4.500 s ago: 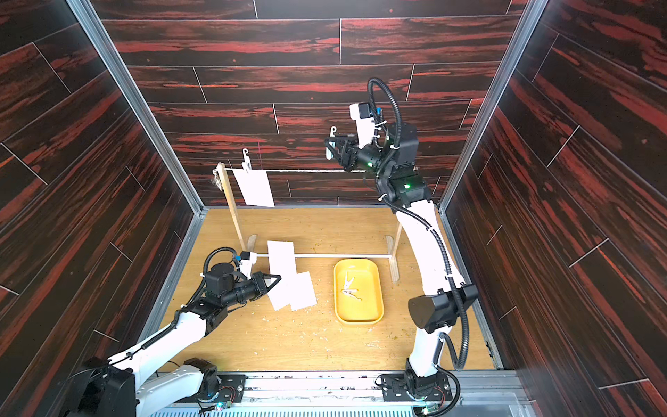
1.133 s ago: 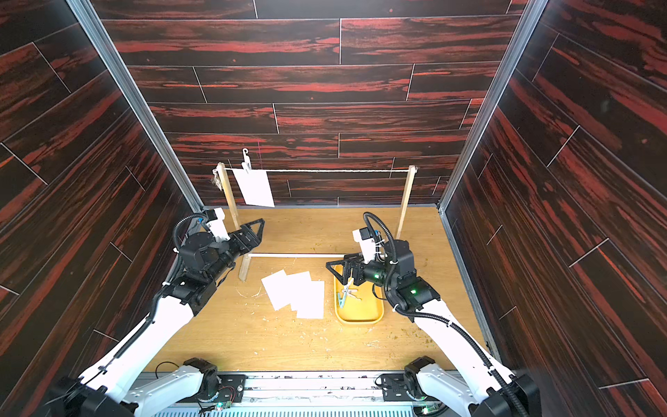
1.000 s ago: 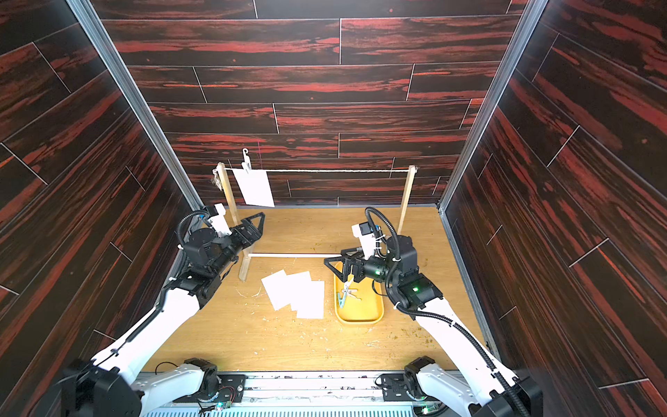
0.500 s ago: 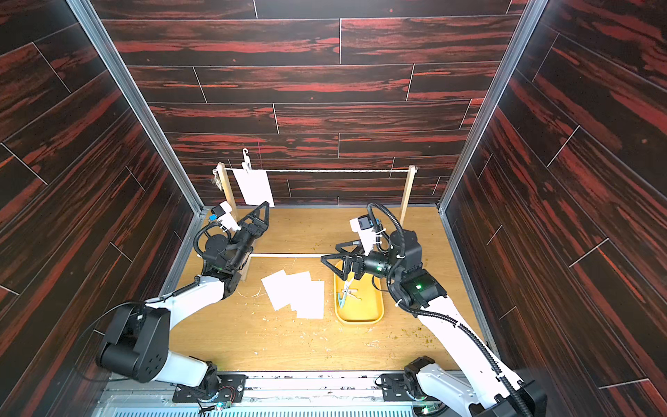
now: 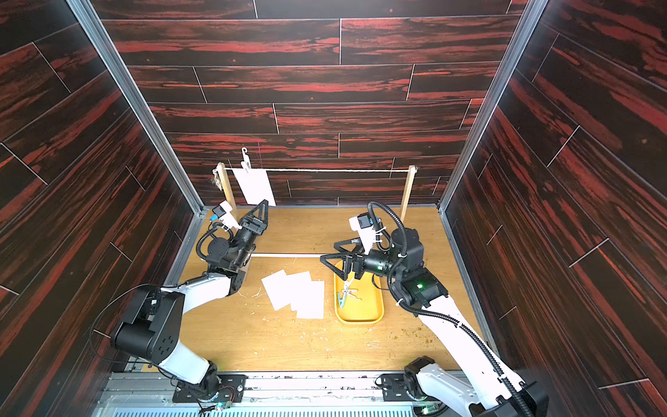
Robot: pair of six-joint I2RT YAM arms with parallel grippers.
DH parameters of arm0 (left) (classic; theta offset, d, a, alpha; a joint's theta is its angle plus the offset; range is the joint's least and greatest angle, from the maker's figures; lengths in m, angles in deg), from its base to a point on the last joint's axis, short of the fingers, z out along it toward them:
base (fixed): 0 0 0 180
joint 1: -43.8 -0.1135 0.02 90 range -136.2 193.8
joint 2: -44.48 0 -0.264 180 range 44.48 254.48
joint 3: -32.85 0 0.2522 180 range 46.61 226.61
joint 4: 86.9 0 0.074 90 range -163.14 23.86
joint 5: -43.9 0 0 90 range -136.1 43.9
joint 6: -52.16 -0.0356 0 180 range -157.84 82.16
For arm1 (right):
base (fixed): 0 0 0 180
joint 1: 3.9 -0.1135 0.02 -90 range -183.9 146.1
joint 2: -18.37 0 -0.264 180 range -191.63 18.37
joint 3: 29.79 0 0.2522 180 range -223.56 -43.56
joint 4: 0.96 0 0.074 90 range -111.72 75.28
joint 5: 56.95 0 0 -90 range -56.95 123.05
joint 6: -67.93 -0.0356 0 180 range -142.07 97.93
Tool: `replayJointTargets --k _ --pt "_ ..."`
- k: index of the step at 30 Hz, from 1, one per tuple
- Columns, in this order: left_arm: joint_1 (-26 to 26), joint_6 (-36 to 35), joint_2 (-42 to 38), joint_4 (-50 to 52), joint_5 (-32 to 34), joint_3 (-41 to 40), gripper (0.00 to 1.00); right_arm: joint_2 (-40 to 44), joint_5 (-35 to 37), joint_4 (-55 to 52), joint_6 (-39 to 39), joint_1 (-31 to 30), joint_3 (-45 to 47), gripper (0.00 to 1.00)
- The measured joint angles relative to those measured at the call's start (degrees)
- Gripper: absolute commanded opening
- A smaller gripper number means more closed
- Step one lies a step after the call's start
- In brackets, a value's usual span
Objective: Remove the postcards from the strings
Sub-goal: Pinch the postcard on the clothesline.
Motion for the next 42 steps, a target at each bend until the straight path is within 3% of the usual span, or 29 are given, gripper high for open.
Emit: replayJointTargets --k 11,20,22,30,33,37,42 --pt "0.0 1.0 -3.1 -0.7 -2.4 -1.2 0.52 -0.6 0.1 0.1 0.0 -0.6 0.0 0.96" --pt "0.0 0.9 -7.9 -0.8 -1.4 -6.2 0.44 -0.7 0.3 0.7 0.0 -1.5 0.1 0.96" --pt "0.0 0.5 -9.5 -0.7 -1.0 -7.6 0.38 -0.8 0.4 0.7 0.0 -1.7 0.1 0.96" --pt "0.0 -1.1 -14.2 -0.9 -0.5 -8.9 0.32 -1.4 0.7 0.9 0.0 -2.3 0.2 0.96" --pt "0.0 -1.1 -14.3 -0.8 -0.4 -8.9 0.4 -1.5 0.8 0.9 0.0 -2.5 0.2 0.96" --pt "0.0 -1.4 -14.3 0.2 -0.1 -8.7 0.41 -1.5 1.0 0.9 0.0 -2.8 0.2 0.96" --pt "0.0 -1.6 -13.4 1.5 0.1 -7.1 0.31 -1.8 1.2 0.9 0.3 -3.0 0.2 0.96"
